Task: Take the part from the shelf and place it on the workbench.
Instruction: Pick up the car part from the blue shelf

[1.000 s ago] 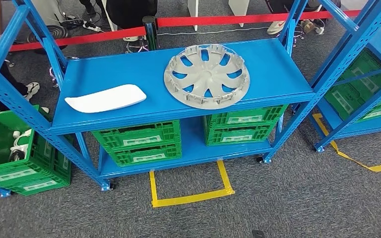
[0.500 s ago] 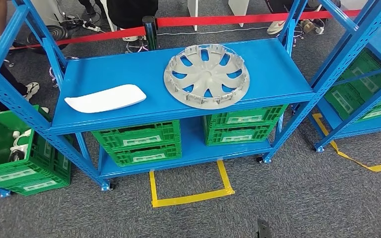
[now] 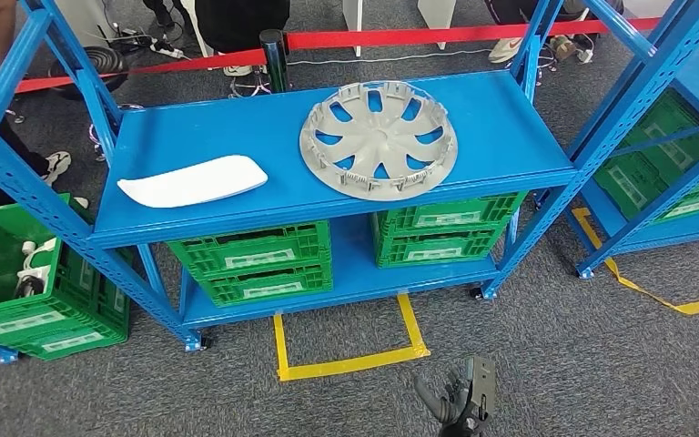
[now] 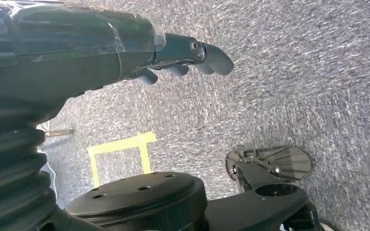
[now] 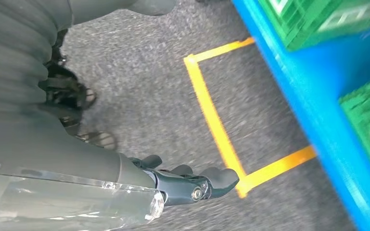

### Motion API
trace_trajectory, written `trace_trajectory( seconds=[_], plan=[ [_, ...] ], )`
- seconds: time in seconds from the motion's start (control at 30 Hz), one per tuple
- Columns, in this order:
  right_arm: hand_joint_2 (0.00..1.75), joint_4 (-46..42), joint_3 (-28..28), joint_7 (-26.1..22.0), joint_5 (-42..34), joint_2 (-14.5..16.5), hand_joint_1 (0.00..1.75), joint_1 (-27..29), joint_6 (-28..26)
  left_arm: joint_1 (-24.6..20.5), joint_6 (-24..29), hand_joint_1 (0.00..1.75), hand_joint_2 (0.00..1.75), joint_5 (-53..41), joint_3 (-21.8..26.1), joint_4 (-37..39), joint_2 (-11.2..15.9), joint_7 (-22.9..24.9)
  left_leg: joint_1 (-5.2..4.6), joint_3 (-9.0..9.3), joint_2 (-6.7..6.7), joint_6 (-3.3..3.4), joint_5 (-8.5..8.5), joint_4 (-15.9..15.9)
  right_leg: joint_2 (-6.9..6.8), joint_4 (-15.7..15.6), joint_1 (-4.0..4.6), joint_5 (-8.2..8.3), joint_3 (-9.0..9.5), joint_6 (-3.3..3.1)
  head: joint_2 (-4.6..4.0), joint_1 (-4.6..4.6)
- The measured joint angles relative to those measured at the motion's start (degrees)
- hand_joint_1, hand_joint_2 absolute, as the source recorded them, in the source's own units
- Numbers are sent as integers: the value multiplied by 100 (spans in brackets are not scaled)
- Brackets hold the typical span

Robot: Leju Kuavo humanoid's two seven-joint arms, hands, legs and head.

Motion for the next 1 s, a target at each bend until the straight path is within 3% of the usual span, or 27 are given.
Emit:
trace_trajectory(
  seconds=[0.27, 0.77, 0.9, 0.93, 1.0],
  plan=[
    [175, -969, -122, 146, 1283, 4, 0, 39, -297, -14, 39, 0, 0, 95, -58, 12, 10, -168, 0, 4, 1, 0, 0, 0, 2, 0, 0, 2, 1, 2, 0, 0],
    [175, -2815, -256, 848, 3752, -72, 0, 100, -730, -20, 81, 0, 0, 191, -99, 56, 16, -370, -1, 7, -17, 0, 0, 1, 2, -1, 0, 3, 2, 5, 0, 0],
    [0, -3429, -292, 1017, 4379, -92, 0, 159, -890, -20, 87, 0, 0, 236, -103, 62, 16, -413, -1, 7, -29, 0, 1, 2, 0, 0, 0, 3, 3, 5, 0, -1],
    [0, -3588, -309, 1051, 4523, -96, 0, 179, -931, -20, 88, 0, 0, 250, -104, 62, 16, -424, -1, 7, -32, -1, 1, 2, -1, 0, 0, 3, 3, 5, 0, -1],
    [87, -3887, -356, 1113, 4792, -102, 0, 221, -1014, -20, 92, 0, 0, 277, -110, 64, 15, -442, -1, 6, -40, -1, 1, 2, -5, -1, 0, 3, 4, 5, 0, -1]
  ],
)
